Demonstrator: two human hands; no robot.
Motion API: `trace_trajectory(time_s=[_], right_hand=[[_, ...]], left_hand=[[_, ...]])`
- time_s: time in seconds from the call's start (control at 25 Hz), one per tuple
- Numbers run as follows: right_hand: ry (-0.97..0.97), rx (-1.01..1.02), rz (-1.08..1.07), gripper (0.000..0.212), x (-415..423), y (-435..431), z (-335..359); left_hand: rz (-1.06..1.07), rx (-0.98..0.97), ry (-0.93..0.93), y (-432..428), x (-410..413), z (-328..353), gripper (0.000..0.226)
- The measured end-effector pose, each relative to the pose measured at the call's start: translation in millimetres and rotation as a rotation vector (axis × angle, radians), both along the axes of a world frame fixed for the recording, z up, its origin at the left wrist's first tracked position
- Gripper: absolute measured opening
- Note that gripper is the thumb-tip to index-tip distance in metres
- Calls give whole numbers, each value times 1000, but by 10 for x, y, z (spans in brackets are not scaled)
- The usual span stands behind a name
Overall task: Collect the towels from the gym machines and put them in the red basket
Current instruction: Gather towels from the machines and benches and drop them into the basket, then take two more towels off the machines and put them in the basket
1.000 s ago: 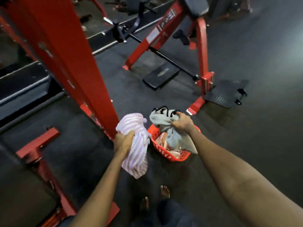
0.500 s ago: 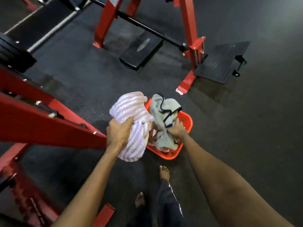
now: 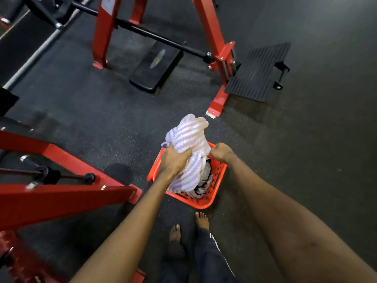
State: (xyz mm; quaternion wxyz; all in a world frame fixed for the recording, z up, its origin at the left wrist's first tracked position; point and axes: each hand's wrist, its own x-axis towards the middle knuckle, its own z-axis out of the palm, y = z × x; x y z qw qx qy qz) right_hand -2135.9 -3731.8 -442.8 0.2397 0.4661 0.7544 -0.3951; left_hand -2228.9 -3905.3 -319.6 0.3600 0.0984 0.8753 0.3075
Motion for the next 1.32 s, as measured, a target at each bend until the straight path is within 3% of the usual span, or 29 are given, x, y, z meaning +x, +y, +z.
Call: trace_trajectory(time_s=[0.16,0.28,0.44,0.56,0.72,0.84,1.08,1.32], right_hand=[[4,45,26,27,4,2,207],[-8,26,14,25,153,-41,119],[38,7,-25,19,306,-113,229],[67,12,-91,14,358,-61,644],[269,37,-290,16,530,150,1328],[449,60,-491,19,894,249,1838],[674,226,-988,26,2725,601,2922],[738,509,-1296,26,4893,497,3911]], left_hand=[[-236,-84,-123,35,-128,-646,56],[-299,-324,-239,-26,-196,-1100,81],[-422,-315,-204,59,-296,-1138,52],[-503,-203,-80,350,-327,-578,23],[-536,14,32,918,-212,224,16],[-558,233,-64,1385,188,715,16],[-838,487,-156,2334,1723,1832,18],[-1183,652,-159,3009,3585,2641,20]])
